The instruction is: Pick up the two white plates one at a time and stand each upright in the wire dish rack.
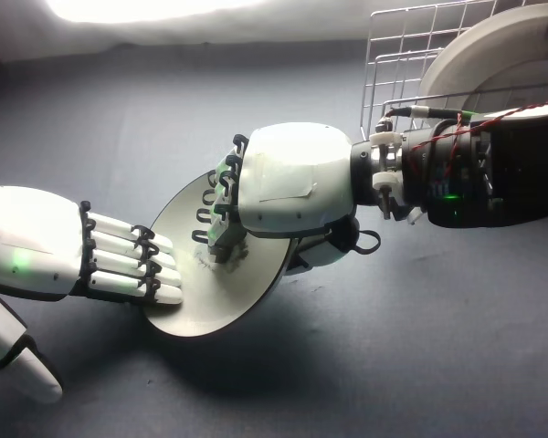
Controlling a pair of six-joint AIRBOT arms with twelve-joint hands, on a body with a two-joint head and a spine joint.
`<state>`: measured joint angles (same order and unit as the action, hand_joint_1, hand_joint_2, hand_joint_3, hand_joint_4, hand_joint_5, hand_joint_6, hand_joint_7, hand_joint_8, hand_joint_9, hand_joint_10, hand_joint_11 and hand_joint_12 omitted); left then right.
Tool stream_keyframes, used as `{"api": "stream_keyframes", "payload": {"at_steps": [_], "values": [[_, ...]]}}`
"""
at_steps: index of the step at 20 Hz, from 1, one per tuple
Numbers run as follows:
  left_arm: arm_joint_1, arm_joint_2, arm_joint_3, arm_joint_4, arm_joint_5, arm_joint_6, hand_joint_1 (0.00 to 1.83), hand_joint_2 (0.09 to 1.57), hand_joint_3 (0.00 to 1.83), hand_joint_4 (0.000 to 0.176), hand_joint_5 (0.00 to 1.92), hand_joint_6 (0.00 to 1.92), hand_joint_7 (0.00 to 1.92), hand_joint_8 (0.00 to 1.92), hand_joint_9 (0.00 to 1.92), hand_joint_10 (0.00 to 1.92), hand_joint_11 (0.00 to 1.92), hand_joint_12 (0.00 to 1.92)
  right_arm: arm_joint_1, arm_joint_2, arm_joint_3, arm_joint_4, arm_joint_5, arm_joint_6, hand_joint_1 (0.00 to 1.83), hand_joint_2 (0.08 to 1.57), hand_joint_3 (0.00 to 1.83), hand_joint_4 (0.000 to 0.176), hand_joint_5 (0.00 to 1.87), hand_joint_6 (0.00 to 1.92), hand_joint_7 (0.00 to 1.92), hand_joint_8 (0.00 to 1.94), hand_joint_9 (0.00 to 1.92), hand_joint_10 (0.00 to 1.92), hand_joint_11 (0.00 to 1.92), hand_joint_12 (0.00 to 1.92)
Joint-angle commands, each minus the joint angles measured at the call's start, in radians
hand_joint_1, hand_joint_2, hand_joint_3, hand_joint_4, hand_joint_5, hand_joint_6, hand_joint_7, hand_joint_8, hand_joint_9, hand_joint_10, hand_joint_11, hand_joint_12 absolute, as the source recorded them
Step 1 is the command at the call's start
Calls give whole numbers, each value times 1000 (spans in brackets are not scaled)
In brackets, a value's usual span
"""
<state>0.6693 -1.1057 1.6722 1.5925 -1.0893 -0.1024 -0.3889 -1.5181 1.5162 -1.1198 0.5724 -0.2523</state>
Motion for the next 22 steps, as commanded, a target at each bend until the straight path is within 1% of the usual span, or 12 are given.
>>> {"api": "stream_keyframes", "payload": {"at_steps": [1, 5, 6, 8, 9, 10, 12, 13, 14, 17, 18, 22], "values": [[11, -9, -4, 21, -22, 2, 0, 1067, 6, 0, 47, 6, 0, 0, 0, 0, 0, 0, -5, -3, 0, 12, -5, 6, 1375, 1088, 1, 0, 1012, 987, 1059, 659, 945, 1149, 689, 1272], [-5, -3, -4, 21, -23, -8, 0, 1063, 3, 0, 49, 5, 4, 2, 0, 0, 0, 0, -8, 11, -8, 13, -1, 7, 1380, 1077, 0, 0, 1019, 966, 1081, 630, 987, 1093, 709, 1231], [-18, 1, -5, 21, -28, -15, 0, 1063, 3, 0, 44, 3, 0, 0, 0, 0, 0, 0, -13, 25, -26, 22, -1, 7, 1380, 1063, 0, 0, 1052, 907, 1123, 568, 1021, 1067, 718, 1234], [-36, 7, -11, 21, -34, -20, 0, 1056, 0, 0, 32, 2, 0, 0, 0, 0, 0, 0, -19, 50, -65, 68, -8, 7, 1380, 1077, 0, 0, 1025, 953, 1087, 634, 972, 1110, 704, 1261], [-47, 13, -17, 21, -38, -23, 0, 1045, 0, 0, 61, 13, 17, 7, 0, 0, 0, 0, -21, 70, -97, 81, -8, 7, 1380, 1078, 0, 0, 1031, 953, 1092, 622, 958, 1120, 694, 1275], [-54, 17, -22, 21, -39, -24, 0, 1041, 0, 0, 49, 7, 6, 1, 0, 0, 0, 0, -22, 83, -119, 100, -8, 7, 1379, 1080, 1, 0, 1023, 960, 1083, 648, 954, 1122, 697, 1287], [-68, 24, -29, 21, -42, -30, 0, 1043, 0, 0, 47, 5, 1, 0, 0, 0, 0, 0, -23, 110, -159, 110, -15, 7, 1381, 1073, 0, 0, 1041, 928, 1117, 596, 963, 1107, 696, 1264], [-79, 29, -32, 21, -45, -36, 0, 1051, 0, 0, 35, 0, 0, 0, 0, 0, 0, 0, -23, 125, -179, 117, -15, 7, 1381, 1074, 1, 0, 1029, 943, 1111, 613, 964, 1109, 695, 1259], [-108, 38, -35, 21, -51, -41, 0, 1052, 0, 0, 32, 0, 0, 0, 0, 0, 0, 0, -22, 153, -210, 136, -15, 7, 1381, 1074, 1, 0, 1027, 947, 1110, 617, 964, 1109, 694, 1259], [-141, 46, -33, 21, -53, -49, 0, 1048, 0, 0, 31, 0, 0, 0, 0, 0, 0, 0, -11, 177, -229, 159, -14, 6, 1381, 1075, 1, 0, 1032, 950, 1104, 612, 965, 1109, 703, 1265], [-157, 50, -31, 22, -53, -55, 0, 1049, 0, 0, 36, 2, 0, 0, 0, 0, 0, 0, -2, 187, -237, 176, -12, 6, 1383, 1070, 0, 0, 1022, 958, 1118, 599, 989, 1082, 719, 1284], [-218, 69, -28, 22, -52, -68, 0, 1063, 4, 0, 35, 0, 0, 0, 0, 0, 0, 0, 43, 224, -268, 280, 22, 7, 1385, 1065, 0, 0, 1019, 941, 1141, 585, 1004, 1069, 725, 1297]]}}
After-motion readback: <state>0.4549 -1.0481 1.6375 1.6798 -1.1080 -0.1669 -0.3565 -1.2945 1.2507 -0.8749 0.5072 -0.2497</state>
